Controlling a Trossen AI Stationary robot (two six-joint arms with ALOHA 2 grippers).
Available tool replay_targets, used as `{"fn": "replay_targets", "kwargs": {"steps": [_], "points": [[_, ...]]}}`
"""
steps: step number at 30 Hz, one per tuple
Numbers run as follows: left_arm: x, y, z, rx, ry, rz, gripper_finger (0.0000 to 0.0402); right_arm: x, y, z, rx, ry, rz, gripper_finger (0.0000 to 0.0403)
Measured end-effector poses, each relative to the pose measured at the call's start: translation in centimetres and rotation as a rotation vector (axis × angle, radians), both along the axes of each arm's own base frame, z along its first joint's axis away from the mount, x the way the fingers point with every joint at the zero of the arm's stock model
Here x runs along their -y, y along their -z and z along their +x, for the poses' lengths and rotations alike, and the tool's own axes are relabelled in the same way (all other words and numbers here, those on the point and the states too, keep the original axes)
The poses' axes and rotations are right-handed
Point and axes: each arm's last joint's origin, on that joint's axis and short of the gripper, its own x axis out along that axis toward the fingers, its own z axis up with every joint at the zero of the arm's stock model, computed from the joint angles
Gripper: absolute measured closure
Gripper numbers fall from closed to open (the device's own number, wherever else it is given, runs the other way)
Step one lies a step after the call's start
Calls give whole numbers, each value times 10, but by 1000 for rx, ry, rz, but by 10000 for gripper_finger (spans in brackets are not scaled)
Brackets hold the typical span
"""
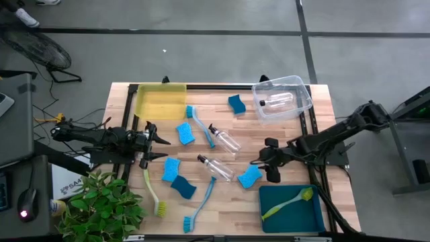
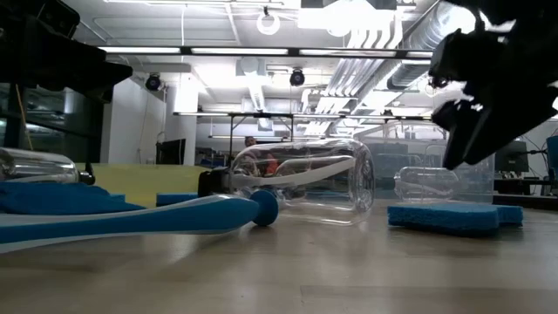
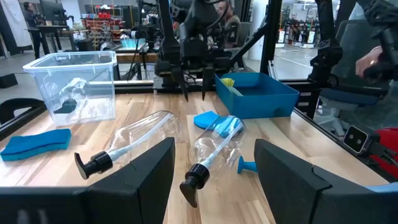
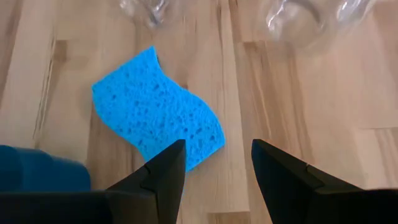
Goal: Pick & Place Kitchen Sink Supplies
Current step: Put the blue sponge into the yellow bin
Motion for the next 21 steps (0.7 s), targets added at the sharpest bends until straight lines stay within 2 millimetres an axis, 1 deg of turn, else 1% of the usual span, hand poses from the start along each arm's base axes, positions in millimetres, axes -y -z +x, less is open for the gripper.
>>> {"fn": "replay_targets", "kwargs": {"steps": [8,10,21], "points": [[0,0,0,0,0,0,186,4,13,-1,44,-19,31,226],[0,0,0,0,0,0,186,4,17,0,27,-22,21,226],[0,0,0,0,0,0,186,-1,42,16,-1,-43,-6,226]]}}
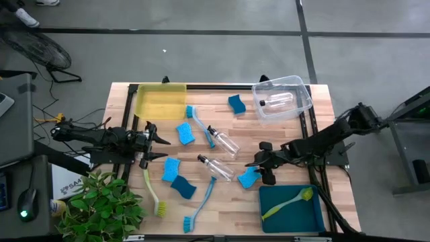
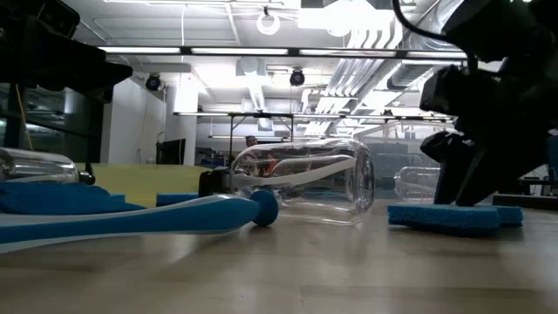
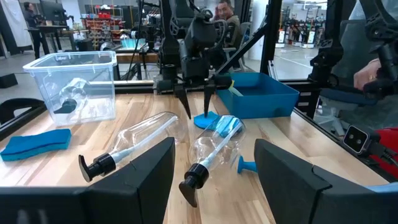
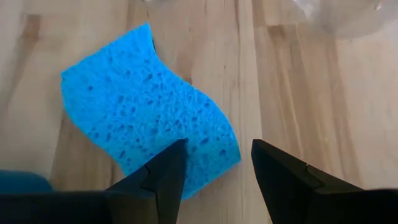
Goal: Pick & Place Kitchen Sink Supplies
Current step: Put the blue sponge into the yellow bin
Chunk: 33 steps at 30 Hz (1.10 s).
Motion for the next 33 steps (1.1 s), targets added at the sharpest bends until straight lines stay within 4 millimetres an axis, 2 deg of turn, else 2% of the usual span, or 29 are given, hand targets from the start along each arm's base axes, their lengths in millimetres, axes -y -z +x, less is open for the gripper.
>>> {"fn": "replay_targets", "kwargs": {"steps": [6,10,24,33], "points": [[0,0,0,0,0,0,186,-1,10,5,-19,5,-3,228],[0,0,0,0,0,0,186,-2,13,5,-29,5,-5,245],[0,0,0,0,0,0,186,-1,12,5,-29,34,-3,392],[0,0,0,0,0,0,186,-2,-6,8,4,26,15,399]]}}
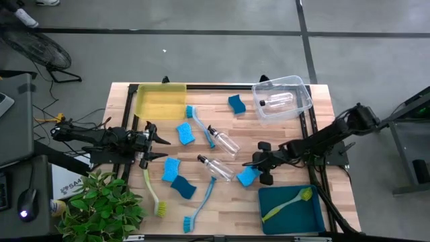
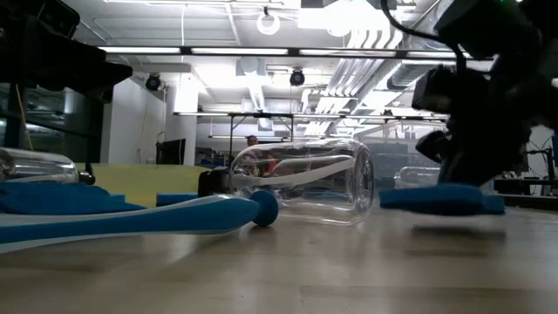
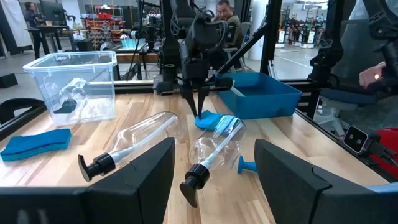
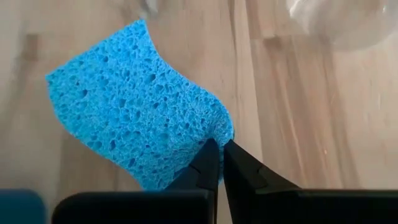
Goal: Pick & Place Kitchen Sink Supplies
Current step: Put the blue sponge into the yellow bin
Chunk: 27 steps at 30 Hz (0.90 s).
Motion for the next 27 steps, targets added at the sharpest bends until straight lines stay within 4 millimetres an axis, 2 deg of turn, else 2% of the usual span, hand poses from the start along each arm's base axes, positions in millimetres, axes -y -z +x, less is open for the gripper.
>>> {"fn": "replay_targets", "kwargs": {"steps": [9,18,27], "points": [[0,0,0,0,0,0,186,1,-31,-3,-30,21,3,401],[0,0,0,0,0,0,186,5,-64,-8,-26,72,-78,402],[0,0,0,0,0,0,186,-1,-77,-17,64,149,-232,403]]}}
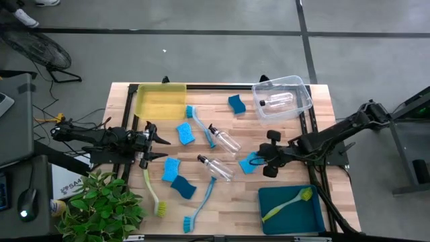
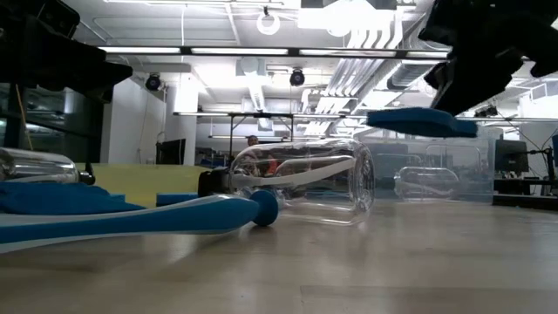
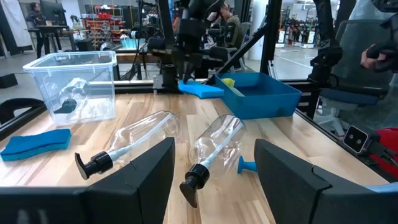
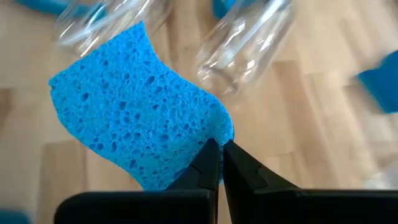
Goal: Pick & Place Kitchen Sink Supplies
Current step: Put the blue sponge into the yellow bin
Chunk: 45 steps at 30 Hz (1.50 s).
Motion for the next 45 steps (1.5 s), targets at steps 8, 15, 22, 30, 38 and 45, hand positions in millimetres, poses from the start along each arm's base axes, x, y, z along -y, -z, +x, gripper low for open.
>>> {"fn": "replay_targets", "kwargs": {"steps": [8,15,22,30,38,45], "points": [[0,0,0,0,0,0,186,-14,-4,-8,116,105,-151,403],[0,0,0,0,0,0,186,-26,-8,-15,214,162,-251,403],[0,0,0,0,0,0,186,-30,-9,-17,255,189,-263,402],[0,0,0,0,0,0,186,-28,-10,-17,285,230,-313,402],[0,0,0,0,0,0,186,-31,-3,-9,294,245,-408,402],[0,0,0,0,0,0,186,-41,1,6,326,217,-516,402]]}}
